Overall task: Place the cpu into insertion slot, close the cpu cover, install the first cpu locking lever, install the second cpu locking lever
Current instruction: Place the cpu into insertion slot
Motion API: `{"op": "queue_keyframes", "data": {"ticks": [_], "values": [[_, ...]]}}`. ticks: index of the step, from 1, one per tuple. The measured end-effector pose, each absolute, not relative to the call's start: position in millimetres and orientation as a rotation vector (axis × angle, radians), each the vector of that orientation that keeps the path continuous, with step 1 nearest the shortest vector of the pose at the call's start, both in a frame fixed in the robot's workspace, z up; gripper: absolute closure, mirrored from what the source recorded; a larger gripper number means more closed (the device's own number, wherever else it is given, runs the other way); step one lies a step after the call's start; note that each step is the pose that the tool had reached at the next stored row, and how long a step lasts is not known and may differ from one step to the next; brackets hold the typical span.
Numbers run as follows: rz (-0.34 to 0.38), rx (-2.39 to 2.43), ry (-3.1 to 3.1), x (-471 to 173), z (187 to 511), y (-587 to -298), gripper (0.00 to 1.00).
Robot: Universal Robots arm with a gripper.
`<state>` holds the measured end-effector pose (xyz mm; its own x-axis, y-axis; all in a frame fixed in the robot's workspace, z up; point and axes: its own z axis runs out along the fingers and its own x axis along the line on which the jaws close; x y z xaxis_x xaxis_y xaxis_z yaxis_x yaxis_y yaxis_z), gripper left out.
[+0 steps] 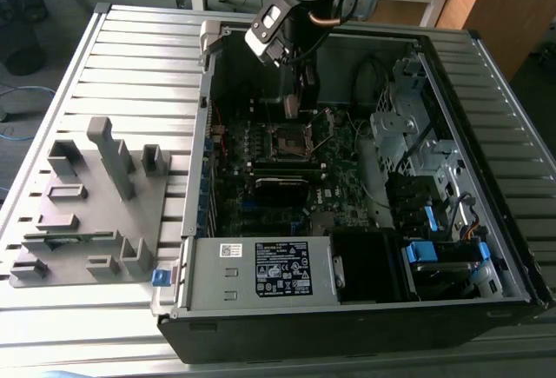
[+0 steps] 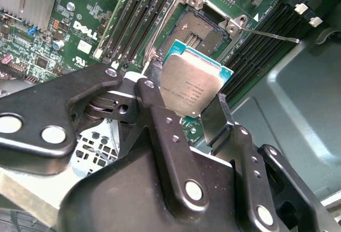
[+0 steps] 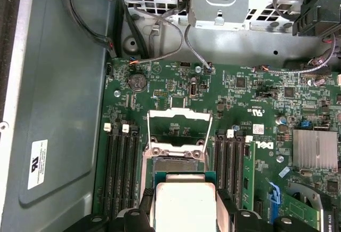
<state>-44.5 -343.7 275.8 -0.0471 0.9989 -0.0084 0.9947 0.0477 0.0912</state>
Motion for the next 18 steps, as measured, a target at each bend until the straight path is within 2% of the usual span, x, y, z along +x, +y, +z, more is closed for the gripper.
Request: {"op": "queue_keyframes", "data": {"ticks": [18], "values": [[0.093,2.12,2.222,-45.3,267.6,-343.7,0.46]]}}
